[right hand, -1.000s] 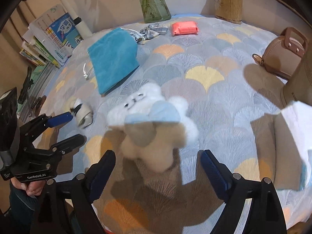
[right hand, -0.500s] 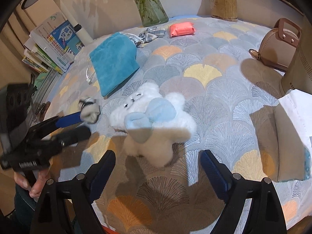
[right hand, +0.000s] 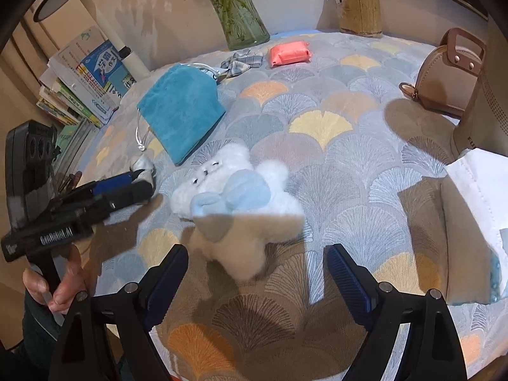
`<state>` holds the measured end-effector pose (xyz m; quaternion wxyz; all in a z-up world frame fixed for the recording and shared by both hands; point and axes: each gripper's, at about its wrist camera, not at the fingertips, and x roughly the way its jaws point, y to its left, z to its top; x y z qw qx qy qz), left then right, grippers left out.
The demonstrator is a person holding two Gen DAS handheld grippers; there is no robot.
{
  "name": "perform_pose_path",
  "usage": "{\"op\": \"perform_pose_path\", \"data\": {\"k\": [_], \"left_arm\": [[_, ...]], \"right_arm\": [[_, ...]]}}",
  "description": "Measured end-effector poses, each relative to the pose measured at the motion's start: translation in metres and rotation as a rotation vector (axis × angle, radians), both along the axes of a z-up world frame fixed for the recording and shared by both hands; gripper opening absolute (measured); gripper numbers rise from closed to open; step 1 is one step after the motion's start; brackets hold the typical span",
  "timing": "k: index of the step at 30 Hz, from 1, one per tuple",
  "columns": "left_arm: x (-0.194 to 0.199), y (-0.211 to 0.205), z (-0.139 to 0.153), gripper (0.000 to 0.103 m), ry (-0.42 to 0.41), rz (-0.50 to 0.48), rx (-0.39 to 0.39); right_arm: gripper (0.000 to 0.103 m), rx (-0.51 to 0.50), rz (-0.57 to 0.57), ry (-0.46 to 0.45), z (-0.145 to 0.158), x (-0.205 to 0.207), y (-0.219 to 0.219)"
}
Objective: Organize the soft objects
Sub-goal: 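Grasp the white knit slipper with the left tool while the right tool holds the plush, then lift the slipper with the left tool while the right tool holds the plush, then carry the slipper and plush with both tools to the glass bowl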
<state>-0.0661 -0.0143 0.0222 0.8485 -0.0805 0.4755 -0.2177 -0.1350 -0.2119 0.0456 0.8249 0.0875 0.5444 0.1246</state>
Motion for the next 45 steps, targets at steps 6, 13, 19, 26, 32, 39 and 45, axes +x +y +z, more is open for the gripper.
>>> {"op": "perform_pose_path", "data": {"k": [6, 13, 19, 26, 32, 39, 45], "left_arm": [[-0.003, -0.017, -0.005, 0.030, -0.039, -0.023, 0.098], [-0.013, -0.019, -0.001, 0.022, -0.091, -0.056, 0.107], [-0.014, -0.025, -0.001, 0.022, -0.110, -0.058, 0.139], [-0.028, -0.032, 0.023, 0.021, -0.155, -0.064, 0.074], [-0.036, -0.067, 0.069, 0.021, -0.247, -0.141, 0.031], [-0.030, -0.124, 0.097, 0.021, -0.293, -0.255, -0.021], [-0.034, -0.186, 0.104, 0.021, -0.305, -0.399, -0.049]], "right_arm": [[0.088, -0.041, 0.002, -0.073, 0.013, 0.004, 0.003], [0.088, -0.080, 0.065, -0.071, 0.009, 0.019, 0.018], [0.061, -0.022, 0.006, -0.082, -0.004, 0.012, 0.025], [0.051, 0.020, -0.044, -0.114, 0.018, 0.003, 0.016], [0.051, 0.058, -0.127, -0.216, 0.066, -0.012, -0.018], [0.051, 0.015, -0.246, -0.282, 0.103, -0.033, -0.077], [0.051, -0.045, -0.356, -0.294, 0.124, -0.054, -0.136]]}}
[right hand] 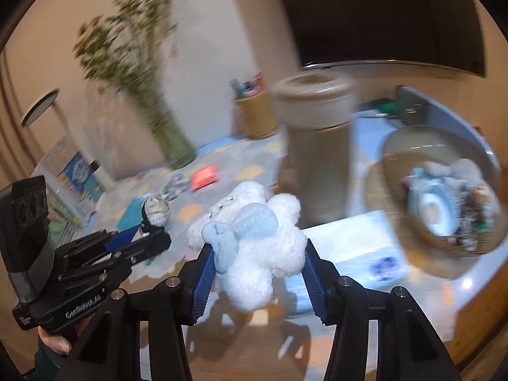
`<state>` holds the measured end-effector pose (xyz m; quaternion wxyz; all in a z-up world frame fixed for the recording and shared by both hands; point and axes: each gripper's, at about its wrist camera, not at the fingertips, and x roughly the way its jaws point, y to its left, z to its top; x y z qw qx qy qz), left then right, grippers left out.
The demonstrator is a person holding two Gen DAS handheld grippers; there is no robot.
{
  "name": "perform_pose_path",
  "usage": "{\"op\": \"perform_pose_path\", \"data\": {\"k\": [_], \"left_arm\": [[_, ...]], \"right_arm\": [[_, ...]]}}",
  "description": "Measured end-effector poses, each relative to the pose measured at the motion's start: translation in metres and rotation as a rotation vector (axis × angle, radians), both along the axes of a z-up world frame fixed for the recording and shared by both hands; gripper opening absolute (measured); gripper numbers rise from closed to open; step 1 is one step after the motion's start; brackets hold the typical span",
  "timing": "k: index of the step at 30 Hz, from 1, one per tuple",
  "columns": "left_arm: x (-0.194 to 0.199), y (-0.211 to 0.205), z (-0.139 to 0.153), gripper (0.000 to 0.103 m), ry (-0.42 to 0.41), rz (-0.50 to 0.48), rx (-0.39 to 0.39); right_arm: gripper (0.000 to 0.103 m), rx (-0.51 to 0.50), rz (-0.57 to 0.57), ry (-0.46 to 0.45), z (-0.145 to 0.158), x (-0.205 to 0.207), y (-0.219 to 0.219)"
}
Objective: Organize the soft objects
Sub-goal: 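Carry the slipper and plush with both tools to the glass bowl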
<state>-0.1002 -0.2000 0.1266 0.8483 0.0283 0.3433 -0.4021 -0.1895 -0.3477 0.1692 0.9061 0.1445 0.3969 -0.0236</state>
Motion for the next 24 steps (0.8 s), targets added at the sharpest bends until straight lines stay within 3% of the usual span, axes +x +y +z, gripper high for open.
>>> {"op": "perform_pose_path", "data": {"k": [11, 15, 22, 24], "left_arm": [[-0.006, -0.108, 0.019, 0.021, 0.002, -0.194, -0.017], [-0.006, -0.148, 0.026, 0.021, 0.011, -0.205, -0.038], [0.005, -0.221, 0.017, 0.021, 0.029, -0.199, -0.003], [0.010, -0.235, 0.016, 0.023, 0.014, -0.173, 0.004]], "right_arm": [[0.051, -0.064, -0.225, -0.024, 0.025, -0.032, -0.103], [0.051, -0.098, -0.311, -0.046, 0.035, -0.033, -0.136], [0.051, -0.107, -0.470, -0.040, 0.035, -0.020, -0.203], [0.057, -0.098, -0.501, -0.056, 0.033, -0.018, -0.216]]}}
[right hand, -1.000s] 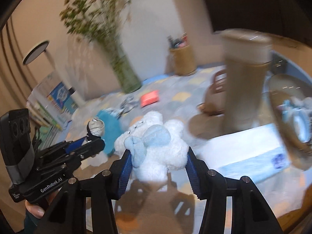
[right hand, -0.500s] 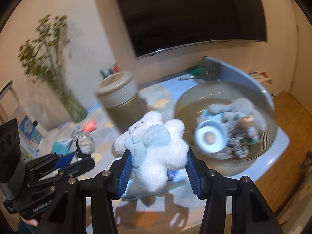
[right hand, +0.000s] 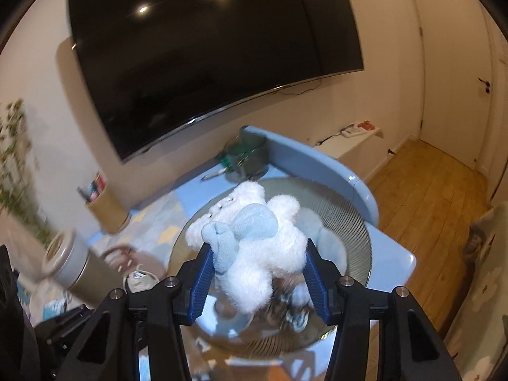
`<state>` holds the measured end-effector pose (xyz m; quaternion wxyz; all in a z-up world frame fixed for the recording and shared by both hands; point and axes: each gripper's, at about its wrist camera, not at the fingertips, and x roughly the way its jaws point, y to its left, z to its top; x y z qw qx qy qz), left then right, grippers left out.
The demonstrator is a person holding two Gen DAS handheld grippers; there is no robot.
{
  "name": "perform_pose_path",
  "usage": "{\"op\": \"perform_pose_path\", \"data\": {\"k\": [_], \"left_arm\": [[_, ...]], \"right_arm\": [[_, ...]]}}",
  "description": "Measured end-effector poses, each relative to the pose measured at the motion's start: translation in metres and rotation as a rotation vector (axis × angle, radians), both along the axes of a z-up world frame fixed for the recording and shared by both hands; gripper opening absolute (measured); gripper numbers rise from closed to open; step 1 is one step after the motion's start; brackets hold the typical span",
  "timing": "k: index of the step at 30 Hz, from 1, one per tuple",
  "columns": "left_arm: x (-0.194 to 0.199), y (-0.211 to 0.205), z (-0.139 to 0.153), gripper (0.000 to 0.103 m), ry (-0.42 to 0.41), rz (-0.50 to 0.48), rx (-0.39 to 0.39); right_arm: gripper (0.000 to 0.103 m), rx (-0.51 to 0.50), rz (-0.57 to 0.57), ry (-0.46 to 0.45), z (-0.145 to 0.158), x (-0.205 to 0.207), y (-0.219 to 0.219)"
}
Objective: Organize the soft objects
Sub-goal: 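Carry the slipper and plush with both tools to the glass bowl, then open both tools to drop the slipper and plush into the bowl, then move both open tools back over the table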
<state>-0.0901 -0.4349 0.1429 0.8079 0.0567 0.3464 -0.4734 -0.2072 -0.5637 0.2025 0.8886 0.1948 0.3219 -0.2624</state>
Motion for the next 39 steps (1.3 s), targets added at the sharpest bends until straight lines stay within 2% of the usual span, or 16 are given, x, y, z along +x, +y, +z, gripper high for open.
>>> {"op": "perform_pose_path", "data": {"k": [2, 3, 4, 5, 7, 11, 13, 14, 18, 23, 26, 30, 33, 37, 39], "left_arm": [[0.006, -0.013, -0.003, 0.023, -0.007, 0.014, 0.011], [0.009, -0.019, -0.006, 0.027, -0.003, 0.011, 0.017], [0.012, -0.027, -0.010, 0.038, 0.000, 0.010, 0.038], [0.013, -0.033, -0.012, 0.043, -0.001, 0.011, 0.057], [0.013, -0.040, -0.017, 0.045, -0.006, 0.010, 0.092], [0.004, -0.036, -0.021, 0.047, 0.010, -0.044, 0.090], [-0.006, -0.027, -0.019, 0.066, 0.005, -0.064, 0.086], [-0.009, -0.022, -0.018, 0.070, 0.001, -0.072, 0.071], [-0.033, 0.008, -0.006, 0.071, -0.022, -0.114, 0.035], [-0.050, 0.061, 0.010, 0.071, -0.029, -0.084, -0.018], [-0.053, 0.099, 0.016, 0.071, -0.038, -0.038, -0.033], [-0.050, 0.155, 0.017, 0.071, -0.053, 0.075, -0.016], [-0.040, 0.205, 0.013, 0.071, -0.058, 0.193, -0.012], [-0.025, 0.274, 0.005, 0.074, -0.095, 0.380, 0.039], [-0.019, 0.310, 0.000, 0.074, -0.104, 0.473, 0.057]], "right_arm": [[0.067, 0.000, -0.038, -0.008, -0.003, 0.001, -0.014], [0.068, 0.009, -0.046, 0.008, -0.006, 0.002, -0.021], [0.068, 0.022, -0.044, 0.022, -0.009, 0.003, -0.026], [0.068, 0.040, -0.041, 0.026, -0.012, 0.003, -0.031], [0.068, 0.087, -0.034, 0.013, -0.017, -0.004, -0.037], [0.068, 0.106, -0.028, 0.002, -0.018, -0.019, -0.036], [0.068, 0.102, -0.030, -0.005, -0.016, -0.025, -0.033], [0.068, 0.101, -0.030, -0.008, -0.015, -0.028, -0.031], [0.068, 0.088, -0.004, -0.011, -0.011, -0.041, -0.017], [0.068, 0.057, 0.054, 0.001, -0.004, -0.044, 0.014], [0.068, 0.018, 0.118, 0.009, 0.002, -0.043, 0.045], [0.068, -0.055, 0.248, 0.037, 0.004, -0.033, 0.101], [0.068, -0.093, 0.383, 0.051, 0.002, -0.018, 0.152], [0.068, -0.155, 0.561, 0.070, -0.005, 0.008, 0.229], [0.069, -0.193, 0.613, 0.093, -0.016, 0.022, 0.263]]}}
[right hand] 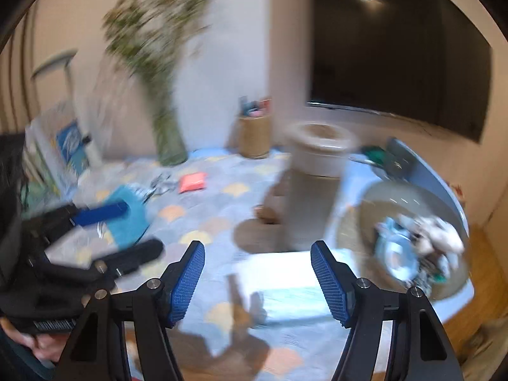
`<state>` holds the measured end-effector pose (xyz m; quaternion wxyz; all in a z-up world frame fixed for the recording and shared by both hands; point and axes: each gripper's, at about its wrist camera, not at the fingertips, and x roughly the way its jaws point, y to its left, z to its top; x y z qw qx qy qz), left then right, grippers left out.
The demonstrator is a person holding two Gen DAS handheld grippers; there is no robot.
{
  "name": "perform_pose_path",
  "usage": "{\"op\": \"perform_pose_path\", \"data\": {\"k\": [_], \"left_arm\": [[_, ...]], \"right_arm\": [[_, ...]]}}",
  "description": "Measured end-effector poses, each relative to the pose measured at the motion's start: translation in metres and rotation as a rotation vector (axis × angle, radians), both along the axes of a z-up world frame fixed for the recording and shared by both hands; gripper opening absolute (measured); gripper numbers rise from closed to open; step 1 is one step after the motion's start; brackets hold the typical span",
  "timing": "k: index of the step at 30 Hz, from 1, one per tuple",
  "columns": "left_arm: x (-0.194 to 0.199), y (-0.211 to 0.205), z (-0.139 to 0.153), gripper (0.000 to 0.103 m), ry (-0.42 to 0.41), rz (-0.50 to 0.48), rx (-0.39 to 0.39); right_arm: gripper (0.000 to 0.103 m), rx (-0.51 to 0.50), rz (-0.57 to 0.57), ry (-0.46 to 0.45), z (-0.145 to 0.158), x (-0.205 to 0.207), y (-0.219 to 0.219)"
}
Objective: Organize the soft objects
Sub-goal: 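Move both open tools back over the table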
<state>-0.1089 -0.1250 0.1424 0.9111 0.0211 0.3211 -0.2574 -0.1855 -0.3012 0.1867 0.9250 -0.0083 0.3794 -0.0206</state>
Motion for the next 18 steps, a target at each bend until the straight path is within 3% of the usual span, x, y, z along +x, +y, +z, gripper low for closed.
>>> {"op": "perform_pose_path", "data": {"k": [5, 10, 14, 18], "left_arm": [[0.008, 0.082, -0.008, 0.079, -0.014, 0.152, -0.018], [0.032, 0.147, -0.045, 0.081, 0.026, 0.334, 0.005], [0.052, 0.165, -0.086, 0.081, 0.052, 0.425, 0.133], [0.069, 0.178, -0.118, 0.081, 0.154, 0.444, 0.091]], "right_arm": [[0.071, -0.012, 0.110, 0.058, -0.032, 0.032, 0.062], [0.071, 0.058, 0.159, 0.142, -0.075, 0.072, 0.098], [0.071, 0.071, 0.163, 0.174, -0.110, 0.096, 0.117], [0.071, 0.075, 0.162, 0.170, -0.132, 0.104, 0.125]]}}
